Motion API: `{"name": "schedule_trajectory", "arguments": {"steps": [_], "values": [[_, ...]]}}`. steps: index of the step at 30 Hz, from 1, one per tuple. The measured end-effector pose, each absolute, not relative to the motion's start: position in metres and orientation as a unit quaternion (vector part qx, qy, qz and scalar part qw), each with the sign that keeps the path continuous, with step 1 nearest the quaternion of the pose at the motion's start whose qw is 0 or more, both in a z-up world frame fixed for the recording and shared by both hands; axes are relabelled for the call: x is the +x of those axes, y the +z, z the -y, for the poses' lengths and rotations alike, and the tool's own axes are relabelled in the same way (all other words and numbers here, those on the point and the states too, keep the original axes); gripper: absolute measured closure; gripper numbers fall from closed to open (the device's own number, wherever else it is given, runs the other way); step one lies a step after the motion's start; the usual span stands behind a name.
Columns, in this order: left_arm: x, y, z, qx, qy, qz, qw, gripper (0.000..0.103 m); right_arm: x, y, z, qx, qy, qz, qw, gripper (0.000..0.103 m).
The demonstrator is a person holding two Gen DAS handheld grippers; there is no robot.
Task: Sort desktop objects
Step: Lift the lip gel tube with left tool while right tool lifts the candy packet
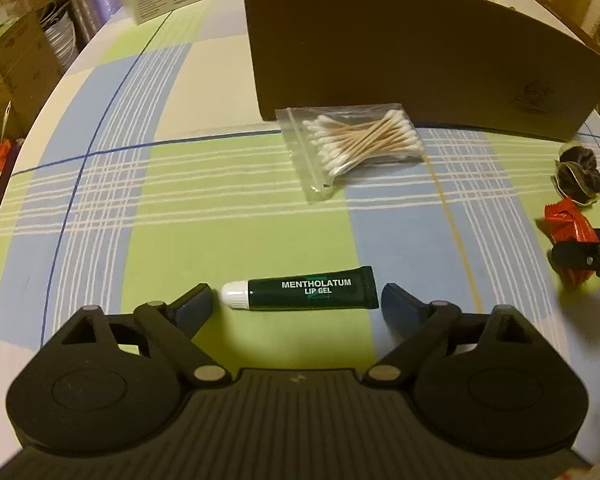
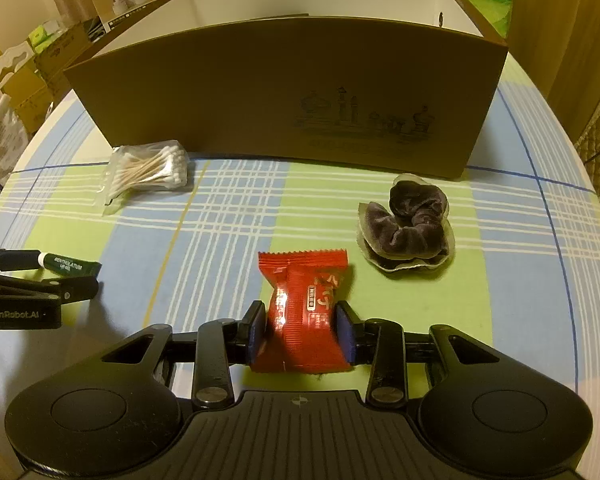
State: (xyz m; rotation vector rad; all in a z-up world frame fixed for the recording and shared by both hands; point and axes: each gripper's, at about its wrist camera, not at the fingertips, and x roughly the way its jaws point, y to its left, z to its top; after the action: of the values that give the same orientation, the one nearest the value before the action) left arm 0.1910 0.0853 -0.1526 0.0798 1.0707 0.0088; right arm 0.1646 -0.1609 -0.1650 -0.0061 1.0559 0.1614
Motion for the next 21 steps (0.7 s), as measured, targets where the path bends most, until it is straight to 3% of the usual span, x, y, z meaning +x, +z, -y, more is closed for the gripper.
{"name": "schedule_trajectory", "arguments": {"steps": [2, 3, 21], "values": [[0.191, -0.153, -0.083, 0.043, 0.004, -0.505, 0.862, 0.015, 0.164, -0.165, 0.160, -0.005, 0.076, -0.503, 0.861, 0.067], [0.190, -0.152, -0.082, 0.044, -0.003, -0.501, 0.864, 0.021, 0.164, -0.165, 0.160, -0.006, 0.076, -0.503, 0.861, 0.067], [0.177, -0.143, -0.067, 0.089, -0.065, -0.503, 0.857, 0.022, 0.152, -0.162, 0.156, -0.014, 0.090, -0.518, 0.850, 0.076]]}}
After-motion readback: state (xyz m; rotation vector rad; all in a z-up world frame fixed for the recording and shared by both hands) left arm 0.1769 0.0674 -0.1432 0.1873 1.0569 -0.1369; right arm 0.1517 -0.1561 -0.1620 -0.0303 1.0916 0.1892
